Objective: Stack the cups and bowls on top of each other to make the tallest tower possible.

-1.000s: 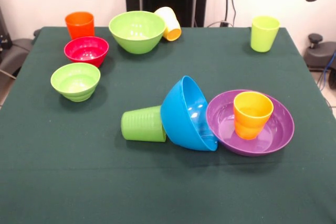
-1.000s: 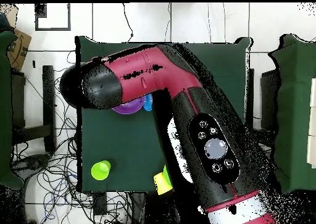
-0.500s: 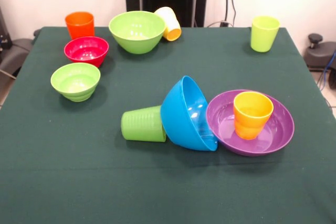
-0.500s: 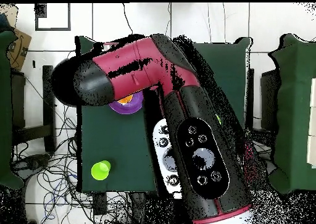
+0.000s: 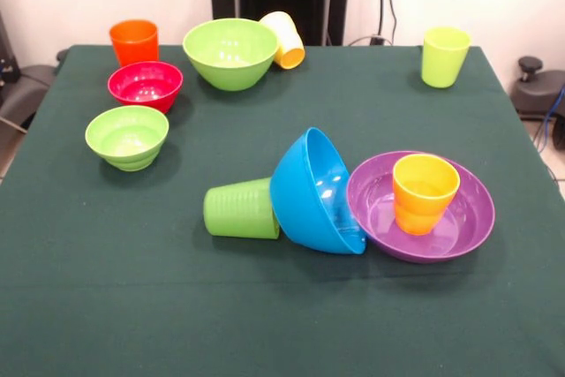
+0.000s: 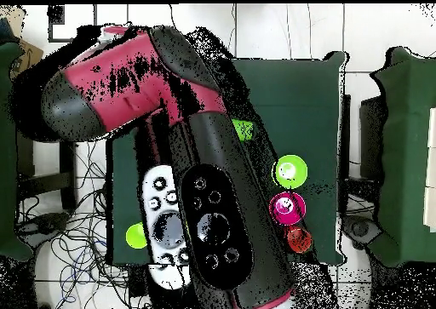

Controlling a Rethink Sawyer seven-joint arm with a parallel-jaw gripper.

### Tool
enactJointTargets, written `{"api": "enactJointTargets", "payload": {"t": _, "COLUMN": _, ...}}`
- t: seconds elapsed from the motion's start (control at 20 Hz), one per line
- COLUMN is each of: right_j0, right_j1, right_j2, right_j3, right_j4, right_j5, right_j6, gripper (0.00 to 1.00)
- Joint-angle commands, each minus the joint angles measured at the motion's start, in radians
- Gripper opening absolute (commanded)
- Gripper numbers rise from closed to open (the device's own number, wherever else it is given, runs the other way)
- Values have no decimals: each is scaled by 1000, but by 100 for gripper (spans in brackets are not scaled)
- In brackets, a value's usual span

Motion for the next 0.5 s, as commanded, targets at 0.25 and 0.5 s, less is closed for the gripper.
{"api": "enactJointTargets", "payload": {"t": 0.25, "right_j0": 115, "right_j1": 172, "right_j2": -98, "right_j3": -170, "right_j4": -122, "right_j5": 170, "right_j6": 112, "gripper": 100}}
{"api": "enactJointTargets", "payload": {"t": 0.5, "right_j0": 39, "right_j1": 200, "right_j2": -43, "right_j3": -105, "right_j4": -44, "right_j5": 182, "right_j6": -37, "gripper": 100}}
